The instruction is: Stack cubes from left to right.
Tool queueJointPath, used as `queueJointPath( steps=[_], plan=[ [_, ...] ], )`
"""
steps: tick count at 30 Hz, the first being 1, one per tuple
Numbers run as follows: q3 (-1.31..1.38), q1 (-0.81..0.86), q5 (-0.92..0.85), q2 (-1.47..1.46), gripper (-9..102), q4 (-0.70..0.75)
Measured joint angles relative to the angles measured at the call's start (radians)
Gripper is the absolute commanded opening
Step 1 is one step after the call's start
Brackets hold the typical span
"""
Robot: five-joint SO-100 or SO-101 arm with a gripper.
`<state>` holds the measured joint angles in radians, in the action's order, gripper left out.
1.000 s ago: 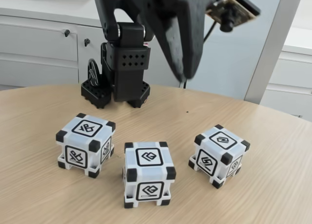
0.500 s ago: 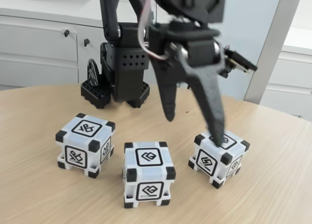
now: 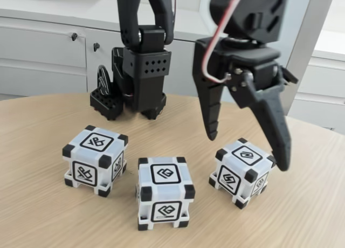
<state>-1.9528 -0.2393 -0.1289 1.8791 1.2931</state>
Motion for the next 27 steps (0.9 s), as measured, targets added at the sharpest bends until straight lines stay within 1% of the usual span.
queueJointPath(
  steps=[5, 13, 22, 27],
  plan=[
    [0.061, 0.000, -0.058, -0.078, 38, 0.000],
    [0.069, -0.015, -0.086, -0.137, 38, 0.000],
    [0.072, -0.114, -0.046, -0.143, 38, 0.000],
    [0.072, -0.110, 0.002, -0.199, 35, 0.000]
  ],
)
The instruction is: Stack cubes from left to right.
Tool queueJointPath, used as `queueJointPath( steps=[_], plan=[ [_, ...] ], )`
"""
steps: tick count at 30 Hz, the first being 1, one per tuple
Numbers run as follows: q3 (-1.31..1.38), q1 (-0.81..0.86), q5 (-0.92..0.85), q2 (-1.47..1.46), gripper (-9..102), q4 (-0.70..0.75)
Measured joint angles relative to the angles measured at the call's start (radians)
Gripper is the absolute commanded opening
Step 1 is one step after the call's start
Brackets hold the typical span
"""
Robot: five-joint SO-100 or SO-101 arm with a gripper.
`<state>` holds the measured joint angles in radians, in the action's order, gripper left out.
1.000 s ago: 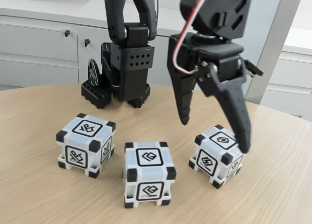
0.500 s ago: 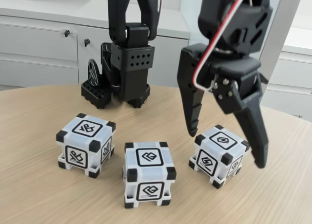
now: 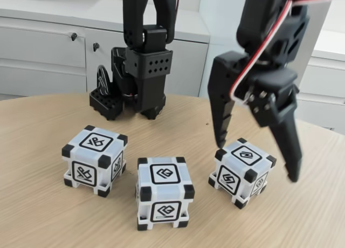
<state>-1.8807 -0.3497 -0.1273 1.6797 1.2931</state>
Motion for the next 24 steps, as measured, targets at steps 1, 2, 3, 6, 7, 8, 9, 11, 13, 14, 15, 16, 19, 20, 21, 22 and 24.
queueJointPath(
  steps=[1, 2, 3, 6, 7, 8, 9, 11, 13, 14, 15, 16, 19, 20, 21, 22, 24],
  plan=[
    [0.000, -0.009, 0.014, -0.014, 33, 0.000],
    [0.000, -0.014, 0.031, -0.028, 32, 0.000],
    [0.000, -0.014, 0.052, -0.035, 31, 0.000],
    [0.000, -0.003, 0.110, -0.037, 30, 0.000],
    [0.000, -0.003, 0.118, -0.037, 30, 0.000],
    [0.000, -0.003, 0.120, -0.038, 29, 0.000],
    [0.000, -0.003, 0.120, -0.041, 28, 0.000],
    [0.000, 0.000, 0.120, -0.043, 24, 0.000],
    [0.000, 0.000, 0.120, -0.043, 18, -0.002],
    [0.000, 0.000, 0.120, -0.043, 16, -0.002],
    [0.000, 0.000, 0.120, -0.043, 12, -0.003],
    [0.000, 0.000, 0.120, -0.043, 9, -0.003],
    [0.000, 0.000, 0.112, -0.043, 1, -0.003],
    [0.000, 0.000, 0.110, -0.043, 0, -0.003],
    [0.000, 0.000, 0.106, -0.043, 0, -0.003],
    [0.000, 0.000, 0.104, -0.043, 0, -0.003],
    [0.000, 0.000, 0.104, -0.043, 0, -0.003]
  ],
)
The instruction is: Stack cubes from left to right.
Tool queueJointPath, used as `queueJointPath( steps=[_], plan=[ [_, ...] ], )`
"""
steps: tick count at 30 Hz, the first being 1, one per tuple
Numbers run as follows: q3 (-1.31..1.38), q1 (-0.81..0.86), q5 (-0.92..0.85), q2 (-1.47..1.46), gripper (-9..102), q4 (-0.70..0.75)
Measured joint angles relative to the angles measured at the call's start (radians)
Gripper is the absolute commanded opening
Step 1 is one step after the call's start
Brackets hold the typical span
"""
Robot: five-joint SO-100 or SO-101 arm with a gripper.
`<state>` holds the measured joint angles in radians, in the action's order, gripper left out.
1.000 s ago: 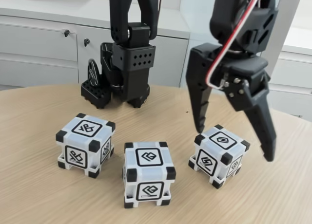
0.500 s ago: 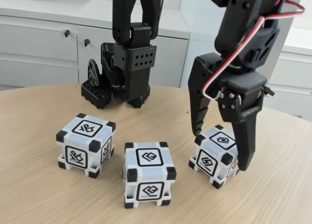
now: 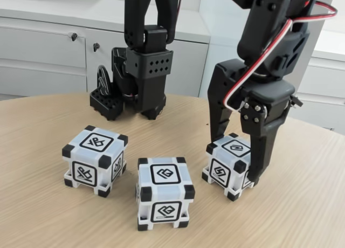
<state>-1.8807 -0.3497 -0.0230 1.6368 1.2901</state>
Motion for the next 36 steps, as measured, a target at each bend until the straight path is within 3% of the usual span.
queueJointPath(
  steps=[7, 16, 22, 30, 36],
  plan=[
    [0.006, 0.000, -0.021, 0.037, 0, 0.000],
    [0.006, 0.031, -0.117, 0.508, 0, 0.023],
    [0.006, 0.267, -0.152, 0.724, 0, 0.023],
    [0.006, 0.646, -0.169, 0.742, 0, 0.023],
    [0.006, 0.811, -0.176, 0.742, 0, 0.083]
  ],
)
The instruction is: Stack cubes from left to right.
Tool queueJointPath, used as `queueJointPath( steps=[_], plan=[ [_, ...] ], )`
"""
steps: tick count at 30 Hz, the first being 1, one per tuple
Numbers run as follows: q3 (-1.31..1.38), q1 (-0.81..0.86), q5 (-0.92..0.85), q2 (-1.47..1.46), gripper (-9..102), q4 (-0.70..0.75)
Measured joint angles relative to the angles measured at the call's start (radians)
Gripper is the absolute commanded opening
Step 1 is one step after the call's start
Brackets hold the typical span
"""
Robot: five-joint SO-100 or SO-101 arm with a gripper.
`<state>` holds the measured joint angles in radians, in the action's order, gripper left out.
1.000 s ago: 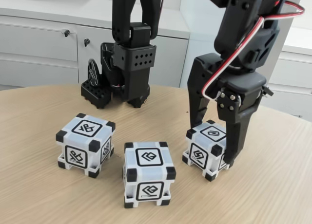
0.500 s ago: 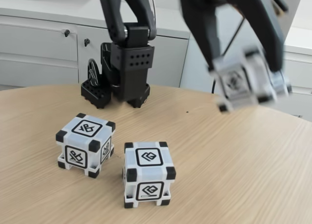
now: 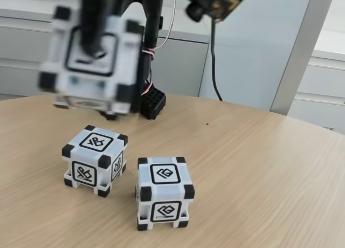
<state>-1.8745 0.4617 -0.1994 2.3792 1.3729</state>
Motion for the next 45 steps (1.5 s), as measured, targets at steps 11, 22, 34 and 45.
queueJointPath(
  steps=[11, 22, 34, 45],
  plan=[
    [0.002, 0.037, 0.011, -0.044, 0, 0.319],
    [0.002, 0.206, 0.005, -0.201, 0, 0.359],
    [0.002, 0.235, -0.064, -0.270, 0, 0.359],
    [0.002, 0.067, 0.011, -0.270, 0, 0.359]
  ],
)
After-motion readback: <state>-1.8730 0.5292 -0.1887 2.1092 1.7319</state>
